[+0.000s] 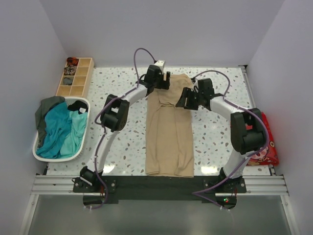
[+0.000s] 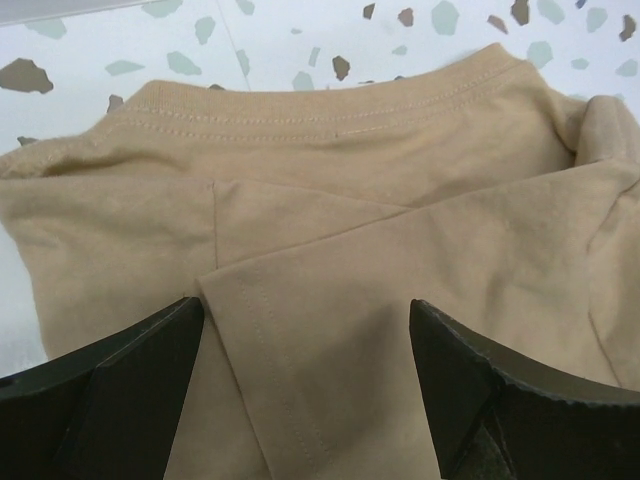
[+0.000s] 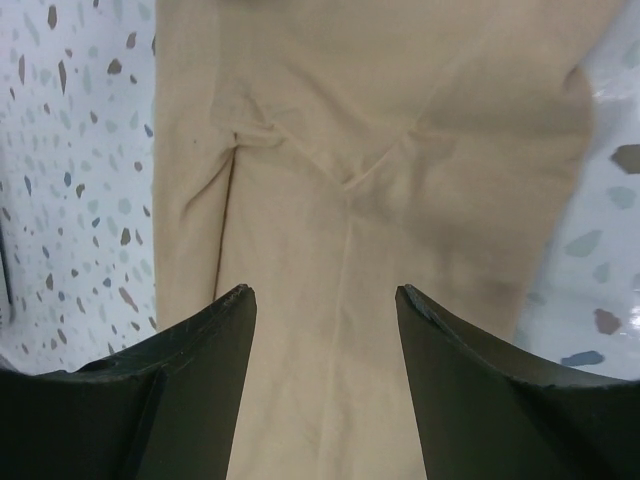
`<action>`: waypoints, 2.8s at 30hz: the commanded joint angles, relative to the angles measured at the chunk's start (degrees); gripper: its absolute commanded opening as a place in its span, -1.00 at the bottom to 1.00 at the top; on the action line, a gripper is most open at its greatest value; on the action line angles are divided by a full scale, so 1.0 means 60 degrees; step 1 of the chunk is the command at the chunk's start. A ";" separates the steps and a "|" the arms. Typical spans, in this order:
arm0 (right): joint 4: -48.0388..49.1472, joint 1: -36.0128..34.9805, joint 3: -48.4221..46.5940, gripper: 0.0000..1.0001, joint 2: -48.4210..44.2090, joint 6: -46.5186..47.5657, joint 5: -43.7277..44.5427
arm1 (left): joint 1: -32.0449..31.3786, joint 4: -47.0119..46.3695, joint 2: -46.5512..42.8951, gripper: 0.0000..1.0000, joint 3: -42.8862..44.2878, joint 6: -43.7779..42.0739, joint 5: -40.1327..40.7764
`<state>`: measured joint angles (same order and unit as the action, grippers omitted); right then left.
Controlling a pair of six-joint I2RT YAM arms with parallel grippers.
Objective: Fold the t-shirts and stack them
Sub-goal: Rotate the tshirt 90 degrees
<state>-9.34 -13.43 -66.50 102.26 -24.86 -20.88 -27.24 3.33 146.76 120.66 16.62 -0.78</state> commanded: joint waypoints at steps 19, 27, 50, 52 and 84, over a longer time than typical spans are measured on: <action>0.0122 -0.0750 0.1355 0.01 0.0037 -0.0134 0.0111 | 0.0190 -0.0307 -0.0070 -0.93 0.0266 -0.0119 0.0598; -0.0054 -0.0735 0.1650 -0.05 0.0359 -0.0192 0.0463 | 0.0380 -0.0950 -0.0743 -0.99 -0.0363 0.0013 0.0774; -0.0083 -0.0735 0.1694 0.07 0.1165 -0.0061 0.0390 | 0.0483 -0.1625 -0.1330 -0.39 -0.1082 0.0145 0.0188; -0.0054 -0.0735 0.1679 0.08 0.1209 -0.0061 0.0361 | 0.0483 -0.1581 -0.1315 -0.17 -0.1082 0.0130 0.0188; -0.0245 -0.0735 0.1943 0.08 0.1385 -0.0133 0.0961 | 0.0776 -0.2709 -0.3147 -1.00 -0.3279 0.0496 0.0906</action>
<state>-4.86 -17.63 -58.26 105.54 -27.49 -23.53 -24.05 -7.86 131.57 102.67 18.46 3.03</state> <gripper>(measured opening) 0.531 0.013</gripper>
